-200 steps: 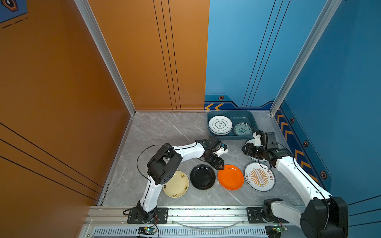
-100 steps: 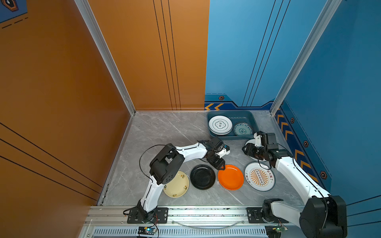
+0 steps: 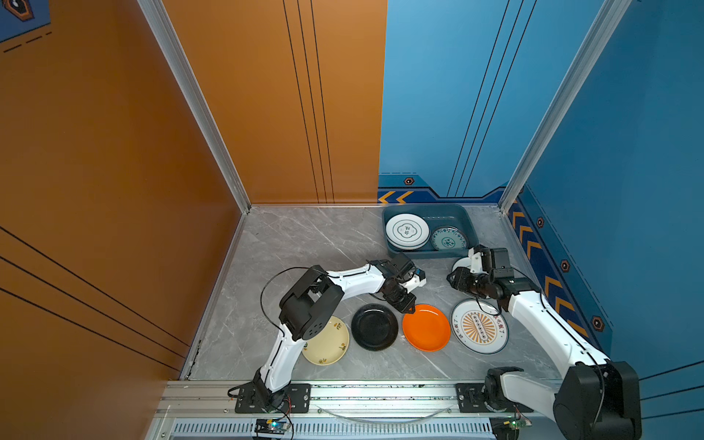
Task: Place the plates into the plastic bin on the countertop
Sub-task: 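Grasp the orange plate's edge with the left gripper while the right gripper returns, then tilt the orange plate up with the left gripper while the right gripper grasps its rim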
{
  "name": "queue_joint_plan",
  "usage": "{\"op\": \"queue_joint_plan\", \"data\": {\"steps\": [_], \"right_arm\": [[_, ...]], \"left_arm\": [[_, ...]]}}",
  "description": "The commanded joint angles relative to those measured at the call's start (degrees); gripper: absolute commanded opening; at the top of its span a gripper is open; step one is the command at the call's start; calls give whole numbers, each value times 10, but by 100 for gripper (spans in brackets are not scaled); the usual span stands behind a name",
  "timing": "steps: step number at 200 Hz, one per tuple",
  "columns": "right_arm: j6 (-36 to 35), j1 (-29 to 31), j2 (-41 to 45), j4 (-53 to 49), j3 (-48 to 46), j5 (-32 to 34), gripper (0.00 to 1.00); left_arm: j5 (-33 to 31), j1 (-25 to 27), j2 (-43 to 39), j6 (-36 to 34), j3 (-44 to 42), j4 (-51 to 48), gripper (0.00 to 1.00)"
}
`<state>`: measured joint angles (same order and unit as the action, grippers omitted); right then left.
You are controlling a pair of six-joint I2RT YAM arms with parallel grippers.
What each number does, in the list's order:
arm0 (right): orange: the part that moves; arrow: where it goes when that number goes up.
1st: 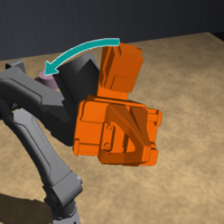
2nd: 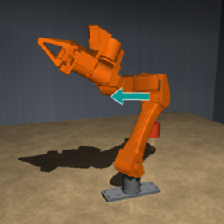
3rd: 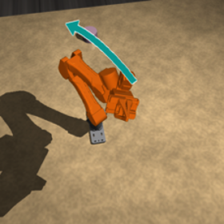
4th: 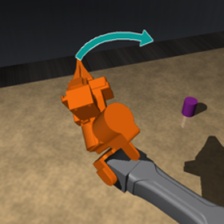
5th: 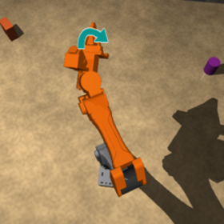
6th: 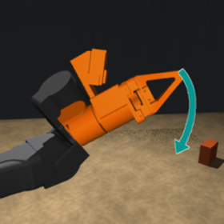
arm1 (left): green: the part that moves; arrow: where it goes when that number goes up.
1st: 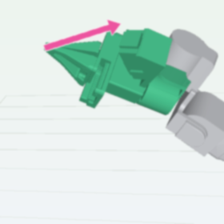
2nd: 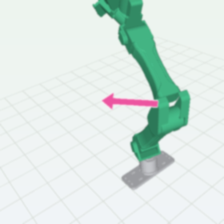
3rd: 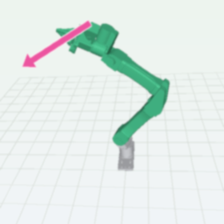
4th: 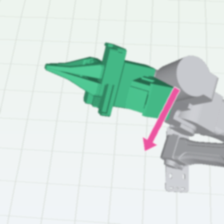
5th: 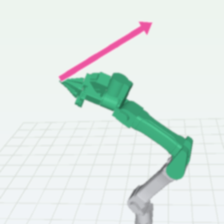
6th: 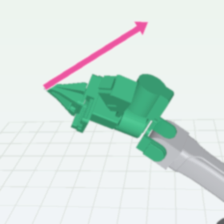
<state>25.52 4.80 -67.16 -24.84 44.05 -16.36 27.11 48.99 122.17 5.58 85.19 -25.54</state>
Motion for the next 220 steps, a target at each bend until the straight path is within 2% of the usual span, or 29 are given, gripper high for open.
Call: {"op": "queue_joint_plan", "data": {"steps": [1,29,40,96,113,159,185,220], "right_arm": [[7,-4,12,9,-10,-3,51],[7,-4,14,8,-13,-3,51],[7,-5,15,8,-15,-3,51],[5,-4,16,10,-22,-2,51],[4,-5,18,10,-23,-1,51],[3,-6,20,13,-32,-3,51],[1,-8,25,18,-40,-9,51],[7,-15,31,47,-57,-48,52]], "left_arm": [[-10,11,35,-1,-5,-47,19],[-9,7,36,0,-4,-46,16],[-4,3,38,2,-3,-47,11],[7,-14,41,7,-1,-46,5],[12,-18,40,8,-2,-46,0],[14,-45,22,23,-14,-34,0],[46,-74,-5,49,-36,-3,0],[89,-118,-44,84,-67,41,0]]}}
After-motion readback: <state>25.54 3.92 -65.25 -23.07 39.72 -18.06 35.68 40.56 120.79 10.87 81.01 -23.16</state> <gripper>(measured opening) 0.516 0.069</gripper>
